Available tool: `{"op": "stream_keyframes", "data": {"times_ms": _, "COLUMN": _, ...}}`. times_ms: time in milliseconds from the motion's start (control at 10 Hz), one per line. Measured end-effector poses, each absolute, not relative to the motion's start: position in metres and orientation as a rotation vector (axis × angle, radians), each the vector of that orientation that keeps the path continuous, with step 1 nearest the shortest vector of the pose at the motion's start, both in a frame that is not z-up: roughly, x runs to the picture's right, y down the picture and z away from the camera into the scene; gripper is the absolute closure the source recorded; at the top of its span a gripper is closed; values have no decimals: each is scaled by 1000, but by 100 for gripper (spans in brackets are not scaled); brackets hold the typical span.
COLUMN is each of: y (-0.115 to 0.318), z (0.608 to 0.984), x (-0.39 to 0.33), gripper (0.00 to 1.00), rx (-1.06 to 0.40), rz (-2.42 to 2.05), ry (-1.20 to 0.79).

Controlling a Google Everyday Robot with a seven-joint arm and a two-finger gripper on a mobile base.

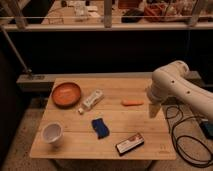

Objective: Place the pepper on the white sponge

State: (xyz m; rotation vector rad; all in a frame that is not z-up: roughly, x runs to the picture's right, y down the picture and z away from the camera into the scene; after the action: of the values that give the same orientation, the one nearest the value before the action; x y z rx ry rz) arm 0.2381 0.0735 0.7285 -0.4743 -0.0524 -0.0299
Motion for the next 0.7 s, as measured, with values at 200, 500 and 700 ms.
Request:
{"op": "stream_keyframes", "data": {"times_ms": 200, "y": 69, "z": 736, "x": 233, "gripper": 20, "rx": -467, "rz": -37, "ry": -68}}
{"op": "stream_keyframes", "data": {"times_ms": 500, "y": 63, "z": 749, "x": 223, "gripper": 20, "rx": -459, "rz": -44, "ry": -92}}
{"op": "stream_keyframes", "data": {"times_ms": 700, "y": 61, "z": 756, "x": 218, "gripper": 20, "rx": -453, "rz": -46, "ry": -107}}
